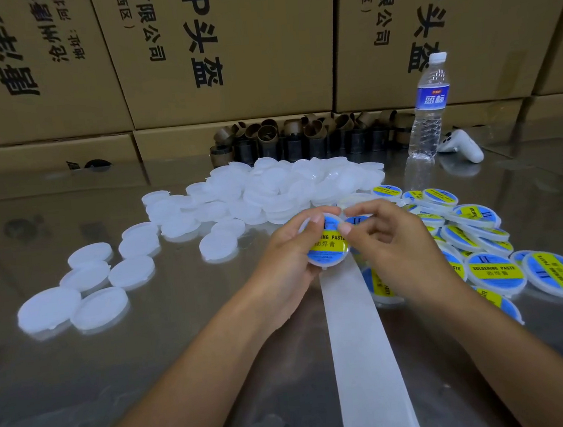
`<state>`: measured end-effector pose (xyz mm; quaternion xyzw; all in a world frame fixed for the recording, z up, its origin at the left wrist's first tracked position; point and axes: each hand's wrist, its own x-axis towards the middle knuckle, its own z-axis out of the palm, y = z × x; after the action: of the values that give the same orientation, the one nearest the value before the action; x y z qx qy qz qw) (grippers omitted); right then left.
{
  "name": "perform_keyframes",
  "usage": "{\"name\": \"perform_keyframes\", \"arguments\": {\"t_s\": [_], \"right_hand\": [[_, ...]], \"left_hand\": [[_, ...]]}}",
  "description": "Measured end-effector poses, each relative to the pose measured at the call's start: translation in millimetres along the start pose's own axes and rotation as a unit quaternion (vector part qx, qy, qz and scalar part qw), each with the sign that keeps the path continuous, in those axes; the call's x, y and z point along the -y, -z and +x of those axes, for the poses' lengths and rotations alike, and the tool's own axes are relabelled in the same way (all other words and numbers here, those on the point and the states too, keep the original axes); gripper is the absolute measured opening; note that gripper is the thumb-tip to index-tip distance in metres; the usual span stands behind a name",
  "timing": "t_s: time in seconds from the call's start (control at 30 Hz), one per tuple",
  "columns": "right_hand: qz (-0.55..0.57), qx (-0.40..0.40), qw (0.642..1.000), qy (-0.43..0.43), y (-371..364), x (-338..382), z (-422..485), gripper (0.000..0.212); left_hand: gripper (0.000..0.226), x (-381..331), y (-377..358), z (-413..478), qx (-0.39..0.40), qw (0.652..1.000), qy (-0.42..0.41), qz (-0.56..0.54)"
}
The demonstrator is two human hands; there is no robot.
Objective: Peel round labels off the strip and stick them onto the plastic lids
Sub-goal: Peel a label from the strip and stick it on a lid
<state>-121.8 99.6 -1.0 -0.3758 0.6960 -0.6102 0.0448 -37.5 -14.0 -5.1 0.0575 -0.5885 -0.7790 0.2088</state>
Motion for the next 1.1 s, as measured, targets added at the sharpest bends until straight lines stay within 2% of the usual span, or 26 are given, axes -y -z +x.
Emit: {"name": "perform_keyframes", "arguments": {"t_s": [0.03, 0.1, 0.33, 0.5, 0.6, 0.73, 0.83, 1.0, 1.07, 1.1], "right_hand": [[0.004, 0.016, 1.0, 0.0, -0.3, 0.5, -0.1, 0.001], [0.003, 0.032, 0.999, 0.011, -1.1, 0.2, -0.4, 0.01], [-0.001, -0.001, 1.0, 0.007, -1.6, 0.3, -0.1, 0.01], [0.018, 0.054, 0.998, -0.009, -1.7, 1.9, -2.8, 0.003], [0.017, 0.028, 0.999, 0.0, -1.1, 2.4, -3.0, 0.005], [0.032, -0.03, 0.999, -0.012, -0.4, 2.5, -1.6, 0.006], [0.025, -0.045, 0.999, -0.018, -0.4, 2.0, -0.8, 0.013], [0.024, -0.033, 0.999, -0.018, -0.2, 2.7, -1.1, 0.012], [0.021, -0.001, 1.0, -0.012, -0.3, 3.6, -2.0, 0.003], [0.017, 0.017, 1.0, -0.006, -0.8, 3.8, -2.9, 0.007]], "left_hand": [[0.023, -0.9, 0.2, -0.3, 0.0, 1.0, -0.003, -0.001], [0.023, -1.3, 0.5, -0.9, 0.004, 1.0, -0.003, 0.006], [0.019, 2.1, 2.2, -1.1, -0.037, 0.995, -0.013, 0.089], [0.021, 1.0, 2.3, -2.0, -0.045, 0.996, -0.017, 0.072], [0.025, 2.7, 2.7, -1.1, -0.039, 0.997, -0.014, 0.066], [0.016, 3.4, 2.7, 0.0, -0.034, 0.997, -0.012, 0.063], [0.013, 3.3, 2.6, 0.0, -0.027, 0.997, -0.014, 0.073], [0.013, 3.0, 2.0, -0.6, -0.037, 0.996, -0.016, 0.079], [0.012, 3.0, 2.4, -0.5, -0.046, 0.996, -0.022, 0.071], [0.012, 2.7, 2.9, -0.4, -0.05, 0.996, -0.026, 0.066]]}}
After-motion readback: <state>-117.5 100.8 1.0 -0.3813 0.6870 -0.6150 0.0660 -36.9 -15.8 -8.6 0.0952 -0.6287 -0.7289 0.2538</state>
